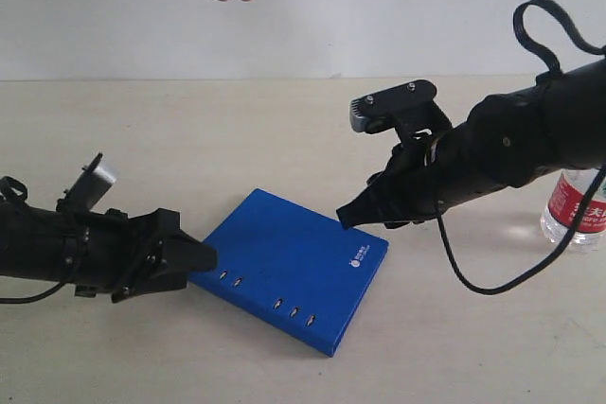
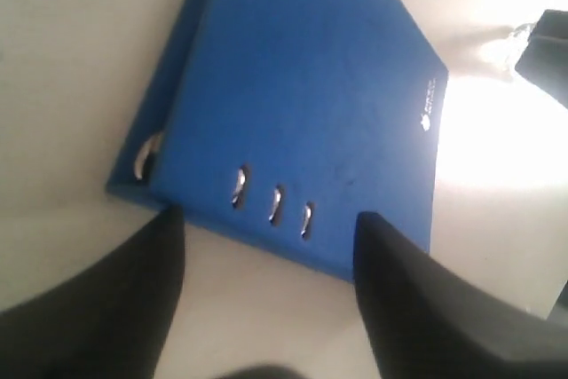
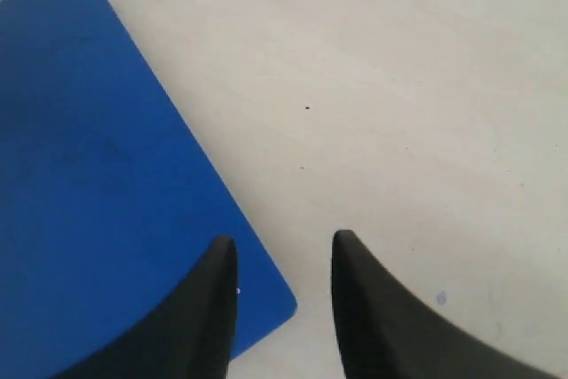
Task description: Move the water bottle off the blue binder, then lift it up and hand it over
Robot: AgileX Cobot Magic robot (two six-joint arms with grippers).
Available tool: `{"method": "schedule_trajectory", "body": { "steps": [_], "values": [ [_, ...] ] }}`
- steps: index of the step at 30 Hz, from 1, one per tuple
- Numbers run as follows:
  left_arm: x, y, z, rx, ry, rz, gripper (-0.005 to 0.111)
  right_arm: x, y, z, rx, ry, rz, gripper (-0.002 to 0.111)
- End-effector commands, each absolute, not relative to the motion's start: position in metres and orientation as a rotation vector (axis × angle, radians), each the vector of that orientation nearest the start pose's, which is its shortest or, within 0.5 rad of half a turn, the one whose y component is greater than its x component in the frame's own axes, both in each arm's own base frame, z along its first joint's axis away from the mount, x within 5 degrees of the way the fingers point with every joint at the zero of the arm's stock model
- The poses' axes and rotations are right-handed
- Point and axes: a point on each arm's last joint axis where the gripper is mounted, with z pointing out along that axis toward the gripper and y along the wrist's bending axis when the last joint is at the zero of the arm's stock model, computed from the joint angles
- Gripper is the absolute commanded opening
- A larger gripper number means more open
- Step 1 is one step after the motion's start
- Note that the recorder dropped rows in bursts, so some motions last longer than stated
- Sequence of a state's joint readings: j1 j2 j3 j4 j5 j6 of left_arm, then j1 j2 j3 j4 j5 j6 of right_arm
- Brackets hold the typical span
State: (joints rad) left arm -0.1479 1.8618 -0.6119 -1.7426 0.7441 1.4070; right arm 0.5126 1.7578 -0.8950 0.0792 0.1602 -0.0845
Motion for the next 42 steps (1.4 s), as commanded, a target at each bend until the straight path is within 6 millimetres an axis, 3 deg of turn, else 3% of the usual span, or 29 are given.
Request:
{"method": "schedule_trajectory", "body": {
  "steps": [1,4,7,9,13,21,31,42],
  "values": [
    [0.27,-0.104,0.11,-0.014,2.547,-1.16,0.054,0.295,0.166,0.149,-0.687,2.492,0.201,0.03],
    [0.273,-0.103,0.11,-0.017,2.547,-1.135,0.054,0.298,0.168,0.145,-0.727,2.508,0.187,0.033],
    [0.273,-0.102,0.109,-0.022,2.553,-1.116,0.054,0.307,0.173,0.156,-0.758,2.452,0.185,0.05],
    [0.273,-0.102,0.109,-0.022,2.553,-1.116,0.054,0.314,0.177,0.154,-0.766,2.422,0.182,0.05],
    [0.273,-0.101,0.108,-0.027,2.56,-1.095,0.054,0.321,0.181,0.126,-0.804,2.486,0.162,0.05],
    [0.274,-0.101,0.108,-0.025,2.561,-1.087,0.054,0.338,0.189,0.137,-0.812,2.373,0.162,0.05],
    [0.273,-0.101,0.108,-0.023,2.558,-1.096,0.054,0.338,0.189,0.102,-0.855,2.448,0.137,0.05],
    [0.273,-0.101,0.108,-0.023,2.558,-1.096,0.054,0.336,0.188,0.098,-0.889,2.472,0.125,0.049]
  ]
}}
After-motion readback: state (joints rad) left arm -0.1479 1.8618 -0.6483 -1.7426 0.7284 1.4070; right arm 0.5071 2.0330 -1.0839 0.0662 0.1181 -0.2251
